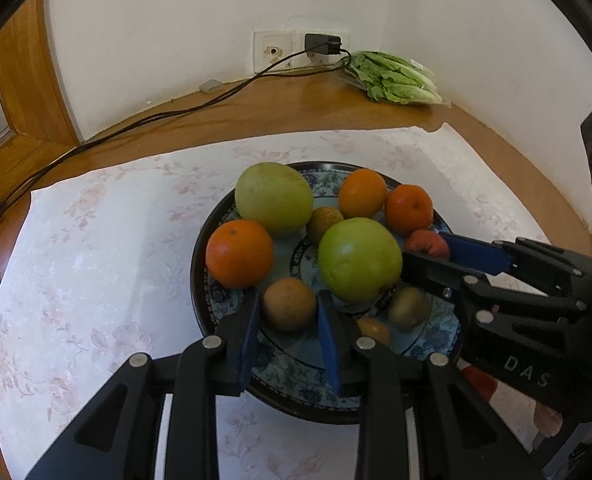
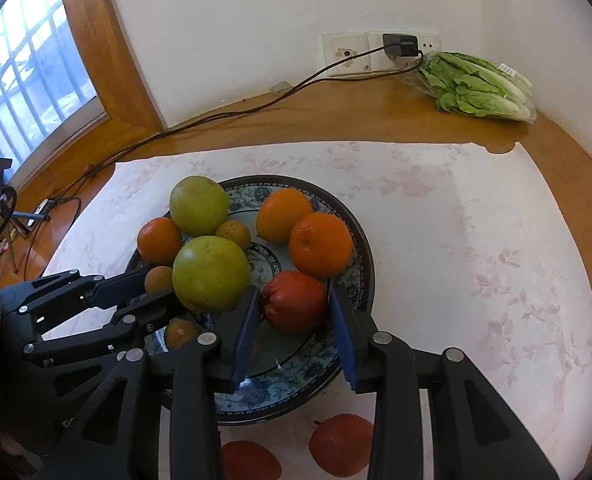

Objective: Organize fruits
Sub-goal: 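Open both tools to release the kiwi and pomegranate, then withdraw from the plate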

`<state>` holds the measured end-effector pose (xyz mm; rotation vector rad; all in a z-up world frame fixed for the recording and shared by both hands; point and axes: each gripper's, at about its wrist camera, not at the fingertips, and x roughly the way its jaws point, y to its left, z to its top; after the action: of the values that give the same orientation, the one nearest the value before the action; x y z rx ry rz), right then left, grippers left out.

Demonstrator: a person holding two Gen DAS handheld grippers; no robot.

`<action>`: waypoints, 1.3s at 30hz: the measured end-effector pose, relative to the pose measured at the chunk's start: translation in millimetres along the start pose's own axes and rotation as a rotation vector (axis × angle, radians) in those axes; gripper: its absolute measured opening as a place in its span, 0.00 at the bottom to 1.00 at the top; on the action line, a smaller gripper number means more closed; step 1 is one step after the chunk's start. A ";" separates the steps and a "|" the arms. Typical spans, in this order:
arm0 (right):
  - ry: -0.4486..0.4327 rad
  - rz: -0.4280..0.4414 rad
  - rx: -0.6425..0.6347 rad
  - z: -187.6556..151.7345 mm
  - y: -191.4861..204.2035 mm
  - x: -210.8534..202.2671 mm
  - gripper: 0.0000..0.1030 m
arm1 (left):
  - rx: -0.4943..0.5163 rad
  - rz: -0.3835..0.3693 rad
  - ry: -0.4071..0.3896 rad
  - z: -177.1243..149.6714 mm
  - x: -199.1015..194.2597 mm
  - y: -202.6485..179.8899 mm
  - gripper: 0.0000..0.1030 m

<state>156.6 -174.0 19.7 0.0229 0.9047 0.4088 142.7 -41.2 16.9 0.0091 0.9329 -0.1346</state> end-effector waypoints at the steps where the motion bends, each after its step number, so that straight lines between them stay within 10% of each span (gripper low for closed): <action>1: 0.001 -0.001 0.001 -0.2 0.1 -0.9 0.40 | -0.001 -0.003 0.002 -0.4 -0.7 -0.2 0.32; 18: -0.048 0.039 0.032 -15.4 -2.4 -43.5 0.55 | 0.003 -0.025 0.004 -12.9 -29.0 -10.5 0.67; 39: -0.074 0.031 0.127 -56.1 -22.2 -82.4 0.56 | -0.042 -0.070 -0.005 -33.9 -64.6 -11.0 0.68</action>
<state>76.0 -232.2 43.1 0.1683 0.8567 0.3765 76.3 -42.7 49.0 -0.0622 0.9314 -0.1797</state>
